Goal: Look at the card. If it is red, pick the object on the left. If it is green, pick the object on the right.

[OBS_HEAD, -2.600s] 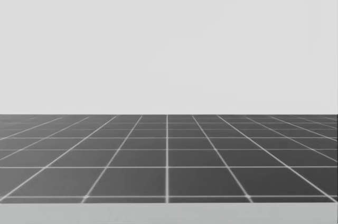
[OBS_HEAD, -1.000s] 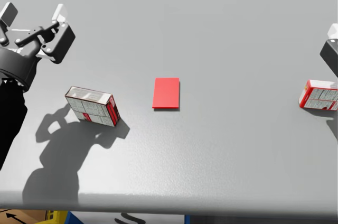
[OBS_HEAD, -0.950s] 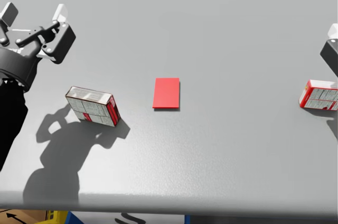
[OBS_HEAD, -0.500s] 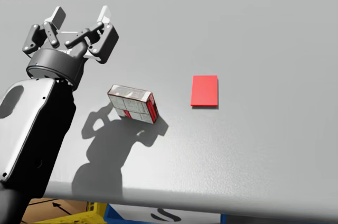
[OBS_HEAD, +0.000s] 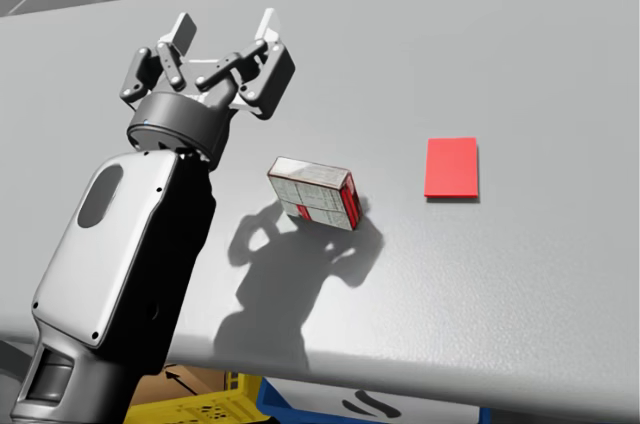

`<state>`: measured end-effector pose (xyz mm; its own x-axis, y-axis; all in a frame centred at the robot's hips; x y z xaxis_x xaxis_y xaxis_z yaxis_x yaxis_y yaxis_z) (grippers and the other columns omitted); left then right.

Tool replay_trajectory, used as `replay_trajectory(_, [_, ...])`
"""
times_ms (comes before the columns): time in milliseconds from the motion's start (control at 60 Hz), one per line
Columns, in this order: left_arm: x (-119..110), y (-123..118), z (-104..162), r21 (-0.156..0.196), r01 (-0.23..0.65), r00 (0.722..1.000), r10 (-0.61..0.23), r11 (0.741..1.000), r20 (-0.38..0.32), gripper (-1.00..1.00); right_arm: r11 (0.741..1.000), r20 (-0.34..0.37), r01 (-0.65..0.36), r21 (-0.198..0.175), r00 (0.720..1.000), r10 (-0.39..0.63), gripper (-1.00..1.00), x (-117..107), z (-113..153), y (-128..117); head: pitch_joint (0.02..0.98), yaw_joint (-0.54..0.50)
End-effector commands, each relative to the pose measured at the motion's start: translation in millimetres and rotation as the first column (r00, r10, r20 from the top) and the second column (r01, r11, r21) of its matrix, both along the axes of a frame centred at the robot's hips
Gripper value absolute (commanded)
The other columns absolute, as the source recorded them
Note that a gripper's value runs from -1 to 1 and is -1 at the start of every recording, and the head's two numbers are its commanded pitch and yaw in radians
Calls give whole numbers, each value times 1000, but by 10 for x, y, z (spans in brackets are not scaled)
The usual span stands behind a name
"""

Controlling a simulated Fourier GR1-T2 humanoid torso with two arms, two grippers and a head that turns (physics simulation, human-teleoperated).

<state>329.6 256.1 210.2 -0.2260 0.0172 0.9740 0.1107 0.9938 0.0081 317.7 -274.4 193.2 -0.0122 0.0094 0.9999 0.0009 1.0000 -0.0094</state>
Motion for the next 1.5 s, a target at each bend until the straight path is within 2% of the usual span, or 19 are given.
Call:
replay_trajectory(17, [-111,-94,80,-10,14,1000,-15,1000,-23,-1000,1000,0,-1,1,1000,1,-1000,1,-3,4,859,310])
replay_trajectory(50, [-144,-103,93,-13,17,999,-18,1000,-42,-1000,1000,-1,-1,1,1000,1,-1000,1,-5,5,858,311])
replay_trajectory(83, [-198,-117,114,-42,44,997,-46,998,-58,-1000,1000,-1,-1,1,1000,1,-1000,1,-7,7,857,312])
replay_trajectory(117, [-241,-132,127,-48,49,996,-52,998,-71,-1000,1000,-2,-1,1,1000,1,-1000,3,-10,10,858,314])
replay_trajectory(233, [-487,-182,154,-2,58,987,-57,998,-149,-1000,1000,-3,0,-4,1000,0,-1000,5,-21,21,858,320])
replay_trajectory(333, [-746,-208,106,6,89,974,-86,996,-211,-1000,1000,2,5,-13,1000,-5,-1000,9,-24,26,855,320])
replay_trajectory(400, [-839,-218,70,-2,112,966,-109,994,-233,-1000,1000,3,5,-14,1000,-5,-1000,10,-24,27,854,320])
replay_trajectory(483, [-1003,-229,-18,5,127,956,-121,992,-265,-1000,1000,5,6,-15,1000,-6,-1000,13,-24,25,855,321])
replay_trajectory(667, [-1210,-232,-254,14,130,939,-118,991,-322,-1000,1000,8,10,-15,1000,-10,-1000,16,-24,25,854,322])
replay_trajectory(833, [-1271,-258,-427,13,143,921,-128,990,-368,-1000,1000,11,11,-15,1000,-11,-1000,16,-20,26,854,320])
replay_trajectory(1033, [-1257,-324,-596,-17,154,904,-148,988,-402,-1000,1000,14,11,-16,1000,-11,-1000,13,-16,26,851,315])
replay_trajectory(1417, [-1057,-431,-751,-19,129,901,-125,992,-415,-1000,1000,17,11,-18,1000,-11,-1000,8,-13,23,852,307])
replay_trajectory(1500, [-1011,-452,-754,-28,126,901,-126,992,-414,-1000,1000,17,12,-18,1000,-11,-1000,7,-11,22,853,305])
